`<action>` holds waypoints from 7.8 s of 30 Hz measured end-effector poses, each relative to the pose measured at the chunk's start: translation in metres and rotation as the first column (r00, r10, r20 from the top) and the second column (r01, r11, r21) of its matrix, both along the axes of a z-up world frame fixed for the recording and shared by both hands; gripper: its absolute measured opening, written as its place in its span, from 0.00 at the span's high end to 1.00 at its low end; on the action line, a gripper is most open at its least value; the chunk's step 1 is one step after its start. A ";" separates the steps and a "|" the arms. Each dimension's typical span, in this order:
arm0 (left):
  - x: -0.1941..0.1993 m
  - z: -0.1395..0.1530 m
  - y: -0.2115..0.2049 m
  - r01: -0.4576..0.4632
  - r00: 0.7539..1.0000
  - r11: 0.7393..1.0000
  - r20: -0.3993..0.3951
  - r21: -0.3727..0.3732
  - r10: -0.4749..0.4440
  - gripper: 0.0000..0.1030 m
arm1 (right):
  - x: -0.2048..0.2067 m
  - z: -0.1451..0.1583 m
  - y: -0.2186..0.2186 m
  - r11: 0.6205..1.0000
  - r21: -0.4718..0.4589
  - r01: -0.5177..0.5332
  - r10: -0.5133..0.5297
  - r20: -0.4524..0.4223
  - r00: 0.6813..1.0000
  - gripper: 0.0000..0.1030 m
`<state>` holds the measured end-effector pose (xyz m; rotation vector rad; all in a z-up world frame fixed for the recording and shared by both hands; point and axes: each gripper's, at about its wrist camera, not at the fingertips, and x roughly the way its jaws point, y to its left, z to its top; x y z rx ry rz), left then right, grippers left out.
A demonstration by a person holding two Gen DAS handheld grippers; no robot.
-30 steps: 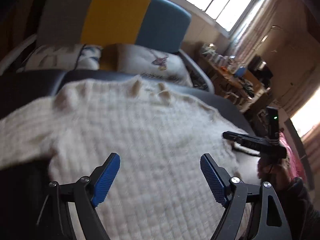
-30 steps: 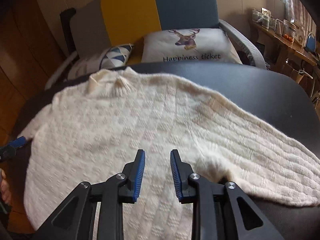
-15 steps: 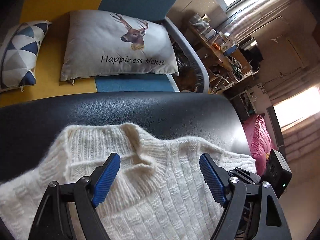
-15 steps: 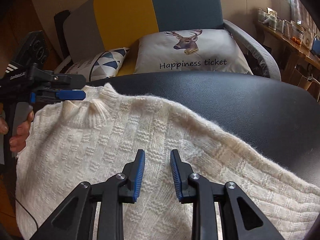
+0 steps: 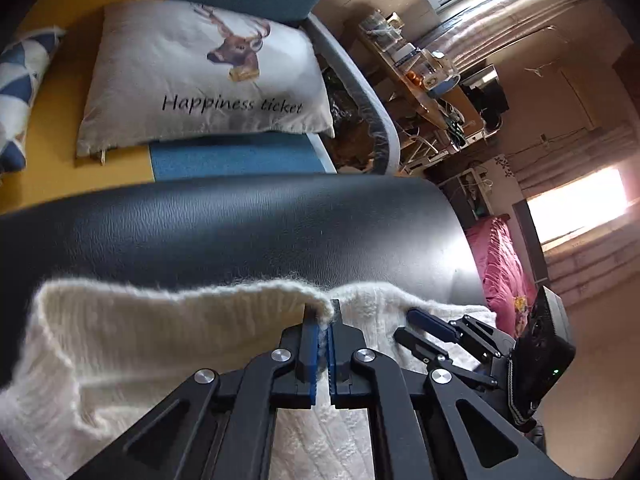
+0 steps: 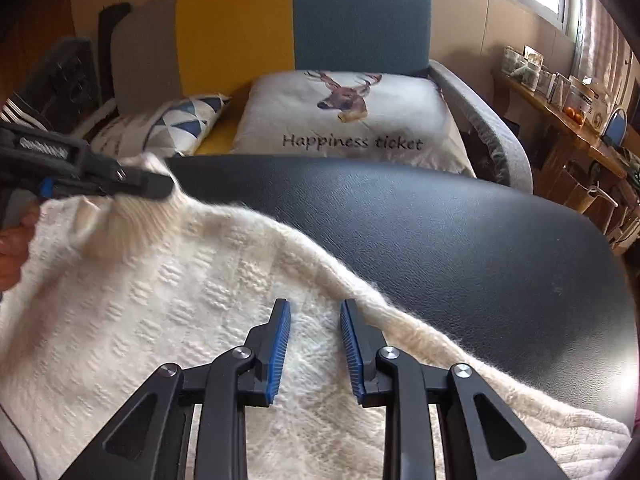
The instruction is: Fold clothes
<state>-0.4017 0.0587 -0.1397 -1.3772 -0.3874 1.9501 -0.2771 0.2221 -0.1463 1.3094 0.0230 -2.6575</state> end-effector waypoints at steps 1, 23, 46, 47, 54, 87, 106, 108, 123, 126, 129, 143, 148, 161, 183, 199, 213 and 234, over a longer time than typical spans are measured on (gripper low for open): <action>-0.004 0.001 0.001 -0.019 1.000 1.000 -0.024 -0.018 0.019 0.97 | 0.000 -0.002 0.000 1.000 0.014 0.004 -0.004 -0.003 1.000 0.75; 0.069 0.051 -0.131 -0.214 0.962 0.970 -0.196 -0.113 0.189 0.54 | -0.001 0.030 -0.003 0.973 -0.228 -0.044 0.039 -0.024 0.999 0.73; 0.125 -0.020 -0.140 -0.185 0.962 0.966 -0.234 -0.179 0.141 0.54 | -0.157 -0.027 -0.185 0.637 -0.771 -0.014 0.382 0.300 0.874 0.70; 0.125 -0.021 -0.141 -0.192 0.961 0.967 -0.231 -0.169 0.150 0.54 | -0.162 -0.033 -0.190 0.668 -0.744 -0.002 0.365 0.326 0.872 0.70; 0.127 -0.016 -0.139 -0.202 0.958 0.964 -0.242 -0.171 0.157 0.54 | -0.175 -0.053 -0.180 0.661 -0.747 0.075 0.319 0.370 0.872 0.87; 0.132 0.035 -0.189 -0.390 0.904 0.885 -0.288 -0.255 0.316 0.52 | -0.022 0.020 -0.097 0.922 -0.361 -0.142 0.205 0.141 0.969 0.73; 0.344 0.026 -0.215 -0.409 0.906 0.905 -0.171 -0.120 0.387 0.52 | 0.183 0.005 -0.113 0.974 -0.103 -0.201 0.217 0.193 0.957 0.73; 0.347 0.009 -0.205 -0.415 0.908 0.885 -0.156 -0.209 0.389 0.52 | 0.190 -0.001 -0.103 0.983 -0.066 -0.171 0.181 0.197 0.964 0.75; 0.360 0.028 -0.170 -0.464 0.881 0.859 -0.211 -0.214 0.423 0.41 | 0.211 0.015 -0.024 0.920 -0.389 0.052 -0.005 0.121 0.993 0.75; 0.361 0.037 -0.139 -0.385 0.913 0.894 -0.238 -0.230 0.332 0.35 | 0.238 0.026 0.064 0.795 -0.559 0.235 -0.213 0.106 0.971 0.74; 0.356 0.037 -0.107 -0.305 0.940 0.917 -0.234 -0.258 0.247 0.34 | 0.274 0.028 0.159 0.605 -0.687 0.403 -0.442 0.131 0.887 0.73; 0.314 0.023 0.000 -0.094 0.987 0.933 -0.154 -0.346 0.042 0.34 | 0.276 -0.030 0.384 0.106 -0.697 0.709 -0.760 0.403 0.510 0.73; 0.300 0.019 0.024 -0.050 0.991 0.933 -0.137 -0.355 0.001 0.34 | 0.257 -0.032 0.393 0.149 -0.692 0.707 -0.809 0.326 0.490 0.72; 0.289 0.022 0.043 -0.004 0.996 0.950 -0.089 -0.313 -0.025 0.31 | 0.235 -0.019 0.379 0.298 -0.726 0.620 -0.752 0.221 0.621 0.94; 0.156 0.022 0.185 -0.020 0.895 0.978 0.440 0.210 -0.076 0.26 | 0.165 0.020 0.132 0.970 -0.059 0.235 -0.239 -0.067 0.969 0.94; 0.152 0.021 0.241 0.081 0.945 0.995 0.312 0.066 -0.098 0.93 | 0.188 0.022 0.134 0.955 -0.135 0.263 -0.280 -0.135 0.950 0.78; 0.136 0.154 0.192 0.030 0.999 0.996 -0.046 0.090 -0.025 0.93 | 0.239 -0.036 0.233 0.062 -0.955 0.291 -0.418 0.240 0.876 0.53; 0.127 0.272 0.006 -0.170 0.948 0.951 -0.219 0.258 0.229 0.93 | 0.114 -0.090 0.107 -0.438 -0.831 0.343 -0.243 0.477 0.844 0.20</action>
